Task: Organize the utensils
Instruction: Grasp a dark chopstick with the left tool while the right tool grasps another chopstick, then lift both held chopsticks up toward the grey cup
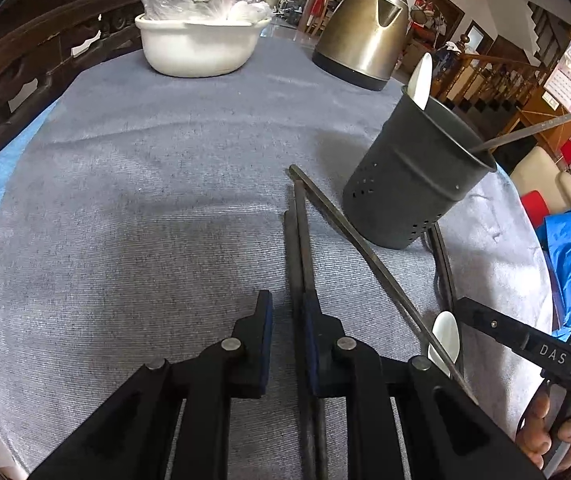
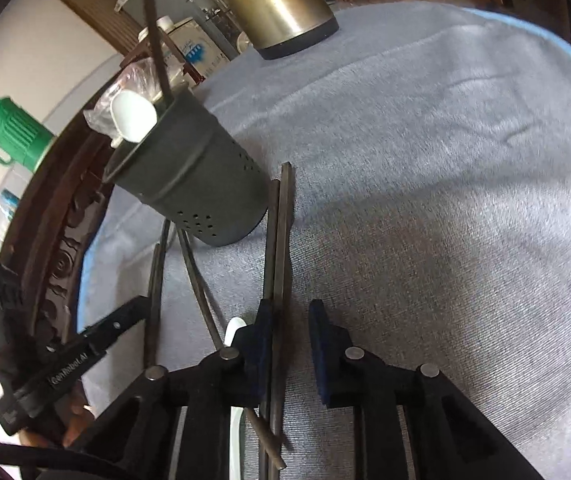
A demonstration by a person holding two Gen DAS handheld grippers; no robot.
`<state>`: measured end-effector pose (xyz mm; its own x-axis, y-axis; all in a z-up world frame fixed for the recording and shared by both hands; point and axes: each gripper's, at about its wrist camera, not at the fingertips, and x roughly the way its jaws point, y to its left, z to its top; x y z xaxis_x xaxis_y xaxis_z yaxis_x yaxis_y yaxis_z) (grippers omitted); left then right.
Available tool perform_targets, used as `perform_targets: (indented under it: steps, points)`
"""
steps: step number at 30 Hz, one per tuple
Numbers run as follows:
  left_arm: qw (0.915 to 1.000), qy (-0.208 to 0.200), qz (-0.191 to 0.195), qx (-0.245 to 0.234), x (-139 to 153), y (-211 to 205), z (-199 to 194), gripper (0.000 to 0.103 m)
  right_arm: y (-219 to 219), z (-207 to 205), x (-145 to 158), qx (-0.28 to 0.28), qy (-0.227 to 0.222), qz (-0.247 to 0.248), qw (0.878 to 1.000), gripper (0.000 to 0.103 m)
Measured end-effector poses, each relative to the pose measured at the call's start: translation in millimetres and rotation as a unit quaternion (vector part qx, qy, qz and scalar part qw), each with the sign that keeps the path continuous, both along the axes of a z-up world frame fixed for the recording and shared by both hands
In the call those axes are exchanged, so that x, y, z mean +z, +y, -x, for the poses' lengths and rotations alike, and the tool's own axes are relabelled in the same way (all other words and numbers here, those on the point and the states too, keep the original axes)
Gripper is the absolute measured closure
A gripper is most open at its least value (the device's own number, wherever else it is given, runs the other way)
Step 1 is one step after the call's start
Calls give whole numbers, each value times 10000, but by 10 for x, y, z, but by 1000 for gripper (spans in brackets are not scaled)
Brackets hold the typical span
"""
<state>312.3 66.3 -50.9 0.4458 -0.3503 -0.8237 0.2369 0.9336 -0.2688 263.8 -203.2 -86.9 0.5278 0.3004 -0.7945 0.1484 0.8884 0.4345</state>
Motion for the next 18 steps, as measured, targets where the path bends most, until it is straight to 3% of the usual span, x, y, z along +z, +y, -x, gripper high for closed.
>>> perform_targets:
  steps: [11, 18]
  points:
    - [10000, -2, -33, 21, -10, 108, -14, 85, -241, 205, 57, -325, 264, 397, 9983, 85]
    - [9999, 120, -55, 35, -49, 97, -74, 83, -343, 270, 27, -333, 395, 247, 9984, 84]
